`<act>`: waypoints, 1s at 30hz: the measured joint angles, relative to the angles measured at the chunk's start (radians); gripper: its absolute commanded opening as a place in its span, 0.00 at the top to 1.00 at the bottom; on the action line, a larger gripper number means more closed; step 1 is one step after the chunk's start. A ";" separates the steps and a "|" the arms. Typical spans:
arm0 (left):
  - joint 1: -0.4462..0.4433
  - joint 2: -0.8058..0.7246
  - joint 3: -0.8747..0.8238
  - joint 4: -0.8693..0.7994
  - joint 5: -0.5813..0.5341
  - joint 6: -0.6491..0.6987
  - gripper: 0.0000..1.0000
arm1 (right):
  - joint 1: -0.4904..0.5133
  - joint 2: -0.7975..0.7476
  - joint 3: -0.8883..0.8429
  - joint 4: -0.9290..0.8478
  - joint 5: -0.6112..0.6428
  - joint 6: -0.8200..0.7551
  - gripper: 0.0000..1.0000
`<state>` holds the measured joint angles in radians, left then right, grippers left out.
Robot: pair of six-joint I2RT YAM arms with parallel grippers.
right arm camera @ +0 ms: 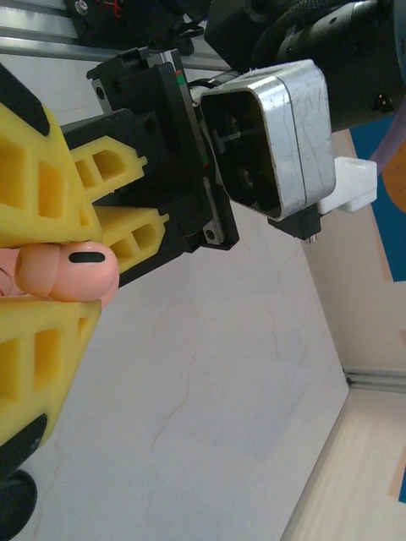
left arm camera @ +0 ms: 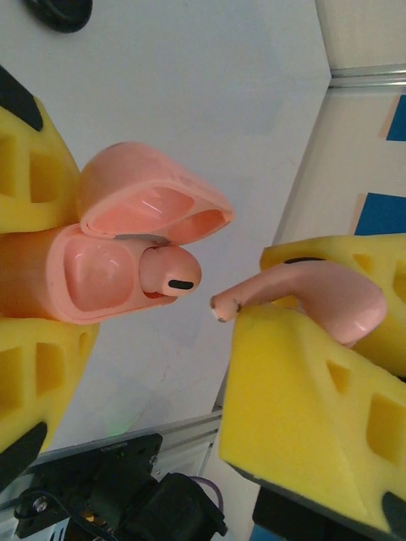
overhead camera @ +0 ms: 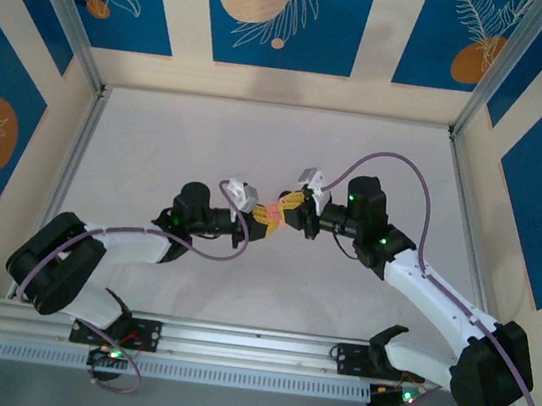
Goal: Insert the wireless bluetooth earbuds into the charging case
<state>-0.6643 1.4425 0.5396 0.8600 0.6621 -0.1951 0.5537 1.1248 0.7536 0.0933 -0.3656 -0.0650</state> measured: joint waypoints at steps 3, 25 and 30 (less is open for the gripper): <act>0.000 0.001 0.000 0.016 0.004 -0.009 0.89 | 0.003 0.019 0.000 0.011 -0.011 0.000 0.81; 0.000 0.000 0.000 0.035 0.018 -0.008 0.88 | 0.003 0.071 0.031 0.011 -0.070 -0.016 0.81; 0.000 -0.005 0.000 0.028 0.017 -0.005 0.88 | 0.003 0.077 0.032 0.010 -0.080 -0.024 0.81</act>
<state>-0.6643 1.4372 0.5400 0.8879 0.6792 -0.2005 0.5571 1.2015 0.7856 0.1032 -0.4454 -0.0887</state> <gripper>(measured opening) 0.188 0.189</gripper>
